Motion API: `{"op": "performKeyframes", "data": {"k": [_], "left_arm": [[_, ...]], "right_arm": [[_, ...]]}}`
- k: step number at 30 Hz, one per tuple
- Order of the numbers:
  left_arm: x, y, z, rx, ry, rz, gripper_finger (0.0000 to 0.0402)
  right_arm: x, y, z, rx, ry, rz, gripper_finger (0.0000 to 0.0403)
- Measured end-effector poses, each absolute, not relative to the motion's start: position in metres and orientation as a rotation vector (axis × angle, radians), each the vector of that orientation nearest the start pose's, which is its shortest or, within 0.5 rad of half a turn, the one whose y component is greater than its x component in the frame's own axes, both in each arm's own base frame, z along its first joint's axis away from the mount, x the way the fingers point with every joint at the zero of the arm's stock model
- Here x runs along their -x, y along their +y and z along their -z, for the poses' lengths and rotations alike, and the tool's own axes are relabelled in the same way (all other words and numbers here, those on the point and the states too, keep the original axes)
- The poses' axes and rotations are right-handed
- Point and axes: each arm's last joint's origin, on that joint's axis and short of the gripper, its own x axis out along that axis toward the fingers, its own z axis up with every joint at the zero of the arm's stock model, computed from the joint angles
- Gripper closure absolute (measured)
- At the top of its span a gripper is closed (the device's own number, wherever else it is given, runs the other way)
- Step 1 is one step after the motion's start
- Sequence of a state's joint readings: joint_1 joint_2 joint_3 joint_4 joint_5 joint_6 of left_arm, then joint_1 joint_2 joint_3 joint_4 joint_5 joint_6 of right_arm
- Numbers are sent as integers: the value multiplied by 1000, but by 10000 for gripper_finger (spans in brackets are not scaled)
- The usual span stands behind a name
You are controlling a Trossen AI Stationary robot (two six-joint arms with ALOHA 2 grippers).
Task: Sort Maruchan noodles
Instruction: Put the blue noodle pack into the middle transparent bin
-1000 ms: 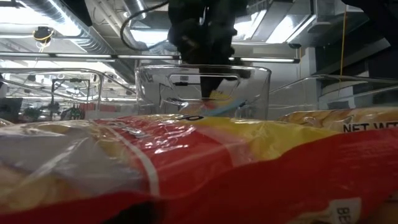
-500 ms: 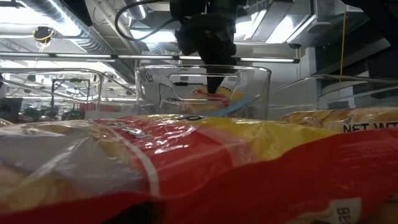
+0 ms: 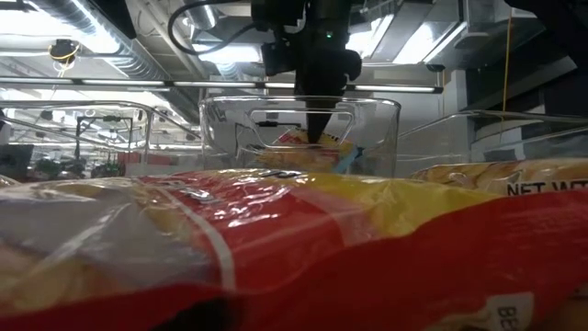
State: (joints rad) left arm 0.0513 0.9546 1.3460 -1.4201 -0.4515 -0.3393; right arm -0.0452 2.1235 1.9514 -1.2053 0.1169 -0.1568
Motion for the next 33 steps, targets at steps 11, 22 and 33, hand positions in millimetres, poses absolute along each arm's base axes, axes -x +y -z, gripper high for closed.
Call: {"op": "performKeyframes", "data": {"k": [11, 22, 33], "left_arm": [[-119, 19, -387, 99, 924, -622, 401], [-119, 19, -387, 100, 924, -623, 401], [-119, 19, -387, 116, 919, -631, 401]], "right_arm": [[-429, -23, -251, 389, 1381, -134, 403], [-433, -23, -252, 568, 1332, -259, 403], [-433, -19, -253, 675, 1362, -164, 403]]}}
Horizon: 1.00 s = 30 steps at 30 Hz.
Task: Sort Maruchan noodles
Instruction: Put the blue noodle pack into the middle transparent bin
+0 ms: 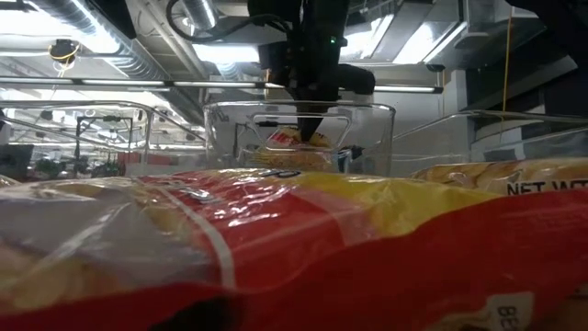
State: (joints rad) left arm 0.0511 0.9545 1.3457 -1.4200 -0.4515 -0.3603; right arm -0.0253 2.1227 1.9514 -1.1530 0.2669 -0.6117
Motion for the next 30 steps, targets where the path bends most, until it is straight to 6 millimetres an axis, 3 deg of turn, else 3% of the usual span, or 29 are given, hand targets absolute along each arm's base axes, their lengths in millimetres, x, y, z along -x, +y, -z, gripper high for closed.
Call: {"op": "performKeyframes", "data": {"k": [8, 16, 30], "left_arm": [[-119, 19, -387, 115, 919, -631, 401], [-119, 19, -387, 120, 917, -634, 401], [-119, 19, -387, 120, 917, -633, 401]], "right_arm": [[-437, 4, -246, 748, 1367, -163, 403], [-443, 4, -226, 804, 1438, -23, 403], [-448, 11, -226, 717, 1371, 15, 403]]}}
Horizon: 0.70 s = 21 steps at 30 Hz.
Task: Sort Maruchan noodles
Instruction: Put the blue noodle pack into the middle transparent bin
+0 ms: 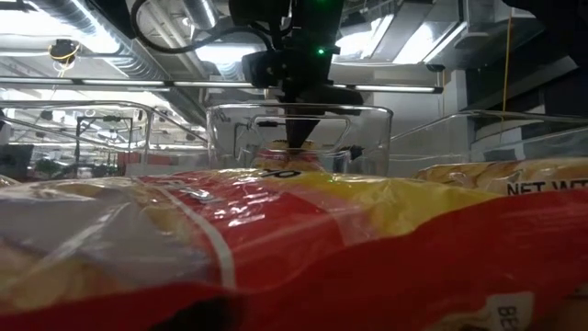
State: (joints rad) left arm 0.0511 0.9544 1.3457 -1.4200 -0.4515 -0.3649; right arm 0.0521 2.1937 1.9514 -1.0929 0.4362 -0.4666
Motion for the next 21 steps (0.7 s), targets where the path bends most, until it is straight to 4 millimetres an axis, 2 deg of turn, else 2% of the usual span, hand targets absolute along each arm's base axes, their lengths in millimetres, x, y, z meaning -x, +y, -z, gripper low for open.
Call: {"op": "performKeyframes", "data": {"k": [15, 21], "left_arm": [[-119, 19, -387, 120, 917, -633, 401], [-119, 19, -387, 120, 917, -634, 401]], "right_arm": [[-447, 4, -226, 653, 1379, 94, 401], [-445, 5, -226, 638, 1395, 103, 368]]}}
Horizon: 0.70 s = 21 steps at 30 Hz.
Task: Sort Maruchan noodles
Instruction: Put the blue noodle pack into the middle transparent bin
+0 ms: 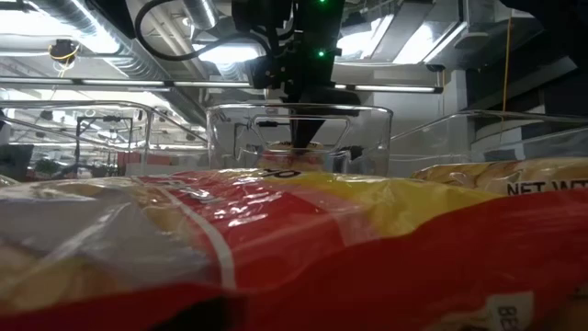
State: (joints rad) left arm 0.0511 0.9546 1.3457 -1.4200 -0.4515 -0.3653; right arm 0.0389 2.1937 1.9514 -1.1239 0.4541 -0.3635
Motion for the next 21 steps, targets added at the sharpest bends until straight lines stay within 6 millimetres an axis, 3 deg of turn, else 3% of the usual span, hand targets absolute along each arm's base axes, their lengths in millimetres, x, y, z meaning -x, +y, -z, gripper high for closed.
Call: {"op": "performKeyframes", "data": {"k": [6, 13, 21], "left_arm": [[-119, 19, -387, 120, 917, -634, 401], [-119, 19, -387, 120, 917, -634, 401], [-119, 19, -387, 121, 917, -634, 401]], "right_arm": [[-445, 4, -226, 640, 1397, 106, 341], [-444, 3, -226, 693, 1415, 167, 336], [-426, -4, -231, 776, 1517, 476, 336]]}}
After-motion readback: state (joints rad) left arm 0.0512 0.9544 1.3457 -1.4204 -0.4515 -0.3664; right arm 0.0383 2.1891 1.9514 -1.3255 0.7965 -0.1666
